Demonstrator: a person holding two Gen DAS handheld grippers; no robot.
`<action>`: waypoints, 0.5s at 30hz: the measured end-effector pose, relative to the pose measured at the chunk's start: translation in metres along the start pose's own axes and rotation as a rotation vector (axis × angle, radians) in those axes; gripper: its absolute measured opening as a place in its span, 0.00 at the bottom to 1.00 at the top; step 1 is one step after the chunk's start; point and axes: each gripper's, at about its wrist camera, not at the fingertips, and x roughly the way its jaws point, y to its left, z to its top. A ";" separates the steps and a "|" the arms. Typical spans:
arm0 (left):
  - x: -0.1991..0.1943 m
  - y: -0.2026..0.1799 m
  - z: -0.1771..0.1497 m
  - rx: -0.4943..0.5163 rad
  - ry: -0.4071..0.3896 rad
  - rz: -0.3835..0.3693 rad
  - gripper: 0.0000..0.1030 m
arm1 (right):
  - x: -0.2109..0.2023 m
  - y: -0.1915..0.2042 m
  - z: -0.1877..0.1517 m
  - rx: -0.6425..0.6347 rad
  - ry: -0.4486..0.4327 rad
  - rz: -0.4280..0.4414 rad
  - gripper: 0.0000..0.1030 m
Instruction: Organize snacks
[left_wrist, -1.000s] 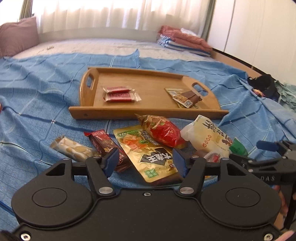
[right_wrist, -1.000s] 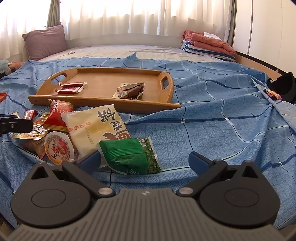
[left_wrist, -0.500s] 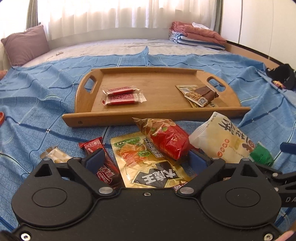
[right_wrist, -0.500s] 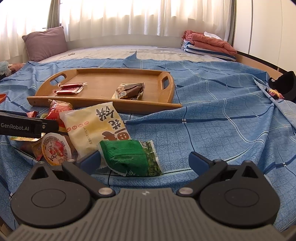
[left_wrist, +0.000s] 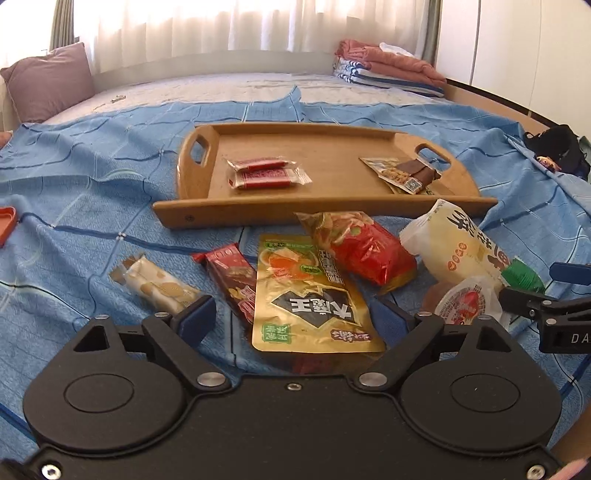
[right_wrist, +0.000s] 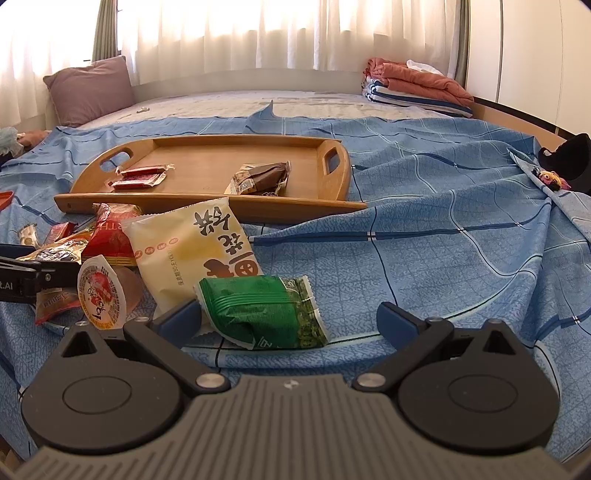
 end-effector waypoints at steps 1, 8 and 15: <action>-0.002 0.000 0.002 0.005 -0.009 0.003 0.80 | 0.000 0.000 0.000 -0.001 0.000 0.000 1.00; -0.003 -0.009 0.008 0.082 -0.041 0.024 0.78 | 0.003 0.002 0.001 0.002 0.000 -0.002 1.00; -0.004 -0.016 -0.002 0.098 -0.045 0.026 0.60 | 0.007 0.004 0.002 0.014 0.002 0.003 1.00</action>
